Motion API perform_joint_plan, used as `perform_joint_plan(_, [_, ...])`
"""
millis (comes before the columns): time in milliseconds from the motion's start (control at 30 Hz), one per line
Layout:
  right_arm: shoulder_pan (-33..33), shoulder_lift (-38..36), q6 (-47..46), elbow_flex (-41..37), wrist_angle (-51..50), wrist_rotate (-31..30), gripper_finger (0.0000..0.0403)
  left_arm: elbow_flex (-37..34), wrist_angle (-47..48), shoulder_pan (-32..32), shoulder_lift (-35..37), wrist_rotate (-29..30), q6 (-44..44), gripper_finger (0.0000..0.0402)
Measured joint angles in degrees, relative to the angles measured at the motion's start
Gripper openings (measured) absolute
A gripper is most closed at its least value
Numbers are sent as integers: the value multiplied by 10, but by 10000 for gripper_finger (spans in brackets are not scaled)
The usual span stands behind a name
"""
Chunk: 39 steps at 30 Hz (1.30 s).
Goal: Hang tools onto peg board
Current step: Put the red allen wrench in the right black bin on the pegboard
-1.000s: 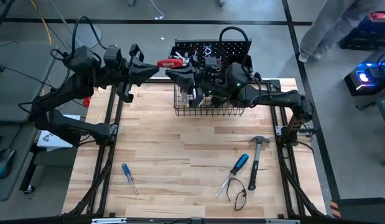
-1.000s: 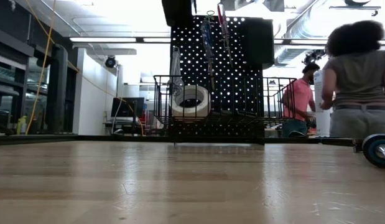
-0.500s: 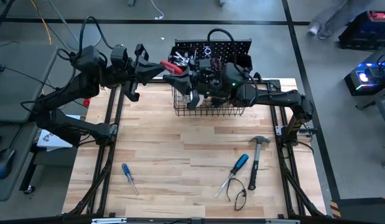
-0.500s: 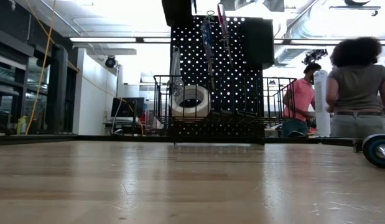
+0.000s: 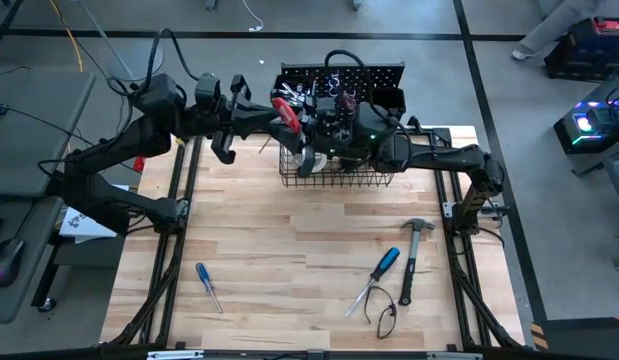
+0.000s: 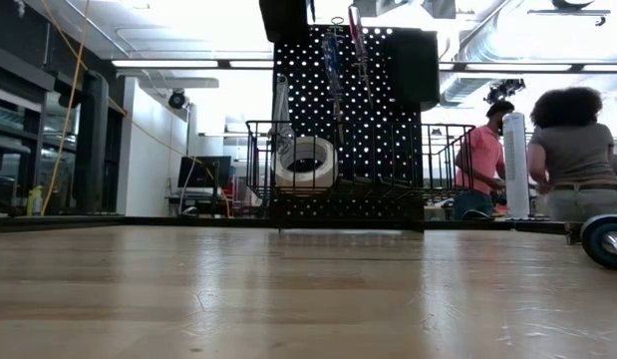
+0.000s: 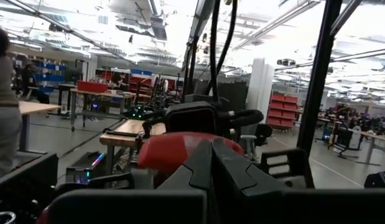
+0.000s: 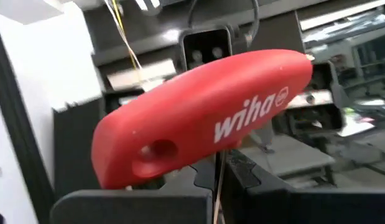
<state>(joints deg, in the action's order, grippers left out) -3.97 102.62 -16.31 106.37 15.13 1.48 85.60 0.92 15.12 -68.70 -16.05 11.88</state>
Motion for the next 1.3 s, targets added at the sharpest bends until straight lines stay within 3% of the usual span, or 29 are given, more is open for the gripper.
perform_joint_plan(200, [-19, -25, 26, 0, -108, -35, 0, 0, 26, 27, 44, 1, -24, 0])
perform_joint_plan(433, [-53, -82, 67, 0, -291, -165, 0, -1, 162, 54, 94, 6, -88, 0])
perform_joint_plan(800, [-100, -176, 55, 0, -547, -424, 0, -111, 104, 55, 143, 16, -34, 0])
perform_joint_plan(933, [-98, -209, -17, -27, -625, -502, 0, -120, 93, 55, 152, 24, -30, 0])
perform_joint_plan(1000, [-94, -235, -61, -82, -623, -529, 0, -121, 93, 55, 152, 32, -39, 0])
perform_joint_plan(1100, [-87, -281, -85, -199, -519, -556, 0, -121, 87, 55, 154, 46, -49, 0])
perform_joint_plan(1233, [-90, -318, -3, -299, -302, -574, 0, -121, 84, 56, 154, 48, -49, 0])
perform_joint_plan(1300, [-98, -320, 13, -309, -276, -585, 0, -121, 86, 55, 153, 48, -38, 0])
